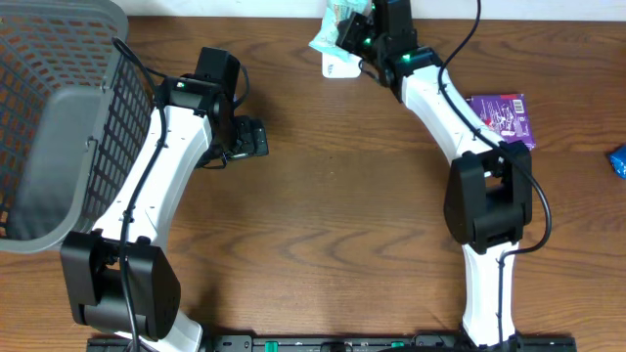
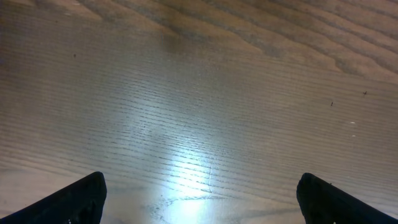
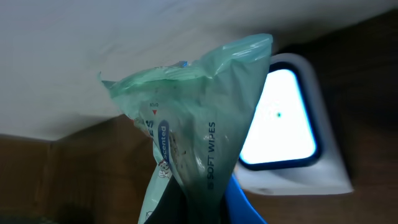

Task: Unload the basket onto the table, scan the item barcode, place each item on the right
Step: 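Carry the wipes pack off to the right and release it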

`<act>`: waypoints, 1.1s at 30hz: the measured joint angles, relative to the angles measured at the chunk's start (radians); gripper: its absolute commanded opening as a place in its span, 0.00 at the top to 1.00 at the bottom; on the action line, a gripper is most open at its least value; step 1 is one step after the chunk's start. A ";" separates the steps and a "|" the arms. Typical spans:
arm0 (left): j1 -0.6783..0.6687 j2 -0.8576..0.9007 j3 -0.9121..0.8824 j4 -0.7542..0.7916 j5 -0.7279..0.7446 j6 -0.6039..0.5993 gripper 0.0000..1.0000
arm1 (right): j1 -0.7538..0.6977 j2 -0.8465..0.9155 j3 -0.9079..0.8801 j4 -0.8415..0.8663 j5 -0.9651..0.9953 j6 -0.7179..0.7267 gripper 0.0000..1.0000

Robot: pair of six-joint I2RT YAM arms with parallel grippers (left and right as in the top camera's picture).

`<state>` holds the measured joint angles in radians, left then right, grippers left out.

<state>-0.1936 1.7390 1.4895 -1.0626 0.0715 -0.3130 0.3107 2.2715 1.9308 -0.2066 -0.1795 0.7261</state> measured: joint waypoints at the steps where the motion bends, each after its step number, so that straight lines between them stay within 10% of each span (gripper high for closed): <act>1: 0.000 0.000 0.000 0.000 0.000 0.000 0.02 | -0.008 0.000 0.000 -0.004 -0.012 -0.001 0.99; 9: 0.000 0.000 0.000 0.000 0.000 0.000 0.02 | -0.151 0.001 0.174 -0.346 -0.066 -0.081 0.99; 18: 0.000 0.000 0.000 0.000 0.000 0.000 0.02 | -0.412 -0.042 0.298 -0.879 0.330 -0.200 0.99; 29: 0.000 0.000 0.000 0.000 0.000 0.000 0.02 | -0.701 -0.045 0.278 -0.946 0.580 -0.358 0.98; 31: 0.000 0.000 0.000 0.000 0.000 0.000 0.02 | -0.757 -0.045 0.276 -0.916 0.575 -0.371 0.87; 33: 0.000 0.000 0.000 0.000 0.000 0.000 0.02 | -0.800 -0.045 0.276 -0.882 0.562 -0.383 0.54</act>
<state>-0.1936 1.7390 1.4895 -1.0626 0.0715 -0.3130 -0.4896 2.2265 2.2070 -1.0885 0.3820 0.3435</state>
